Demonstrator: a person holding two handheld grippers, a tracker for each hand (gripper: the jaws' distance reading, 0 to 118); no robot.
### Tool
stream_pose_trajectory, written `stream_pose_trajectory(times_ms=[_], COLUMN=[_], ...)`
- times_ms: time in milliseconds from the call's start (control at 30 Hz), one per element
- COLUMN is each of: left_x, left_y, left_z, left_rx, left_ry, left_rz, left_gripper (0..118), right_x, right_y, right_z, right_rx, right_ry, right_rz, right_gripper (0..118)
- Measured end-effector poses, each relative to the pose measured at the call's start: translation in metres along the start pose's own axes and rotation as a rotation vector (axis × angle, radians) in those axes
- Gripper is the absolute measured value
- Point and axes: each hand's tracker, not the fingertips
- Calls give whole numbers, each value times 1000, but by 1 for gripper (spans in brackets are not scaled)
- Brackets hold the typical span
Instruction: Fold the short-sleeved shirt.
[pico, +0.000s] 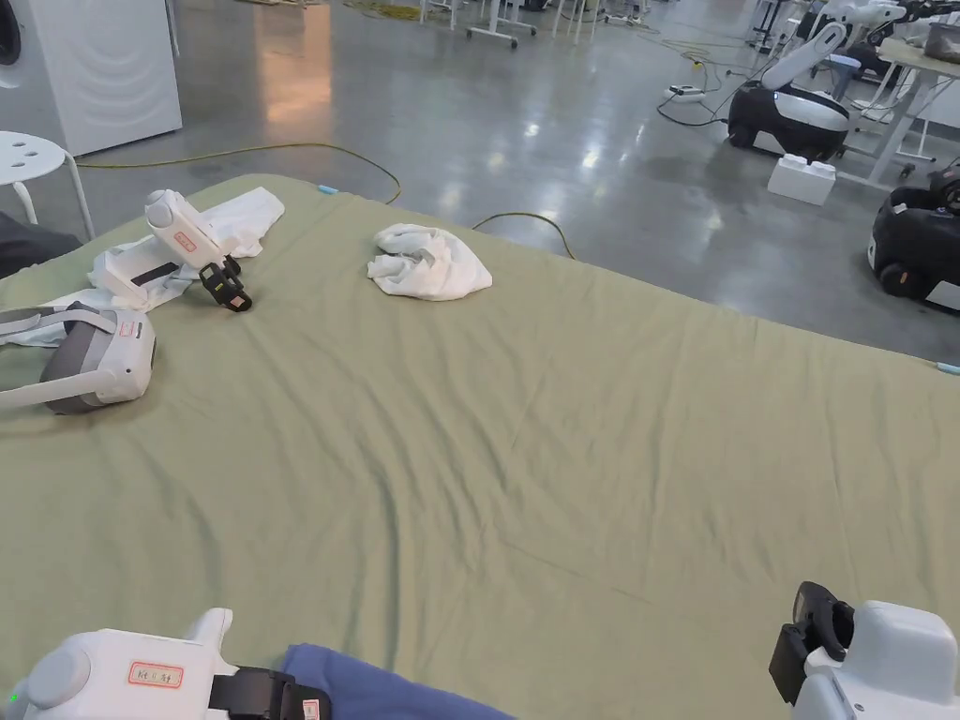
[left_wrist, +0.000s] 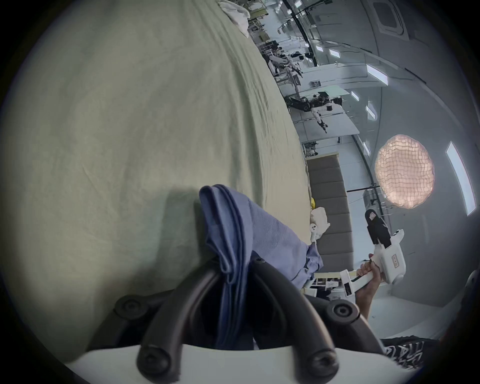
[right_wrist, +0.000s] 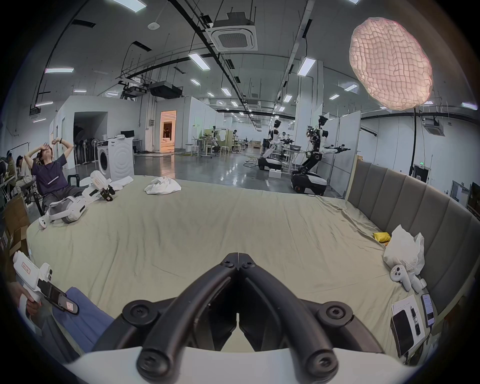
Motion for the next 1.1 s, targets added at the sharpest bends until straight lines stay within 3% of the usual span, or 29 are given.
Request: stream_pose_trajectory(times_ms=[367,633,733,833,1100], left_x=[34,82,97,119,176], left_y=[29,33,27,19,0], left_z=[53,109,110,95,24], left_rx=[41,131,124,106,11], left_ry=[119,380,363,248,95], left_rz=[-66,-68,-80,-85,-89], left_gripper=[11,11,11,11,11], right_x=[11,18,20,24,41], right_y=[6,8,8,7,-6], right_z=[3,4,5,6,12], right_rx=[18,45,54,58,41], right_ry=[-4,12,18,19,-2], right_rz=[3,-5,-14,-29,-58], right_gripper=[0,0,0,0,0])
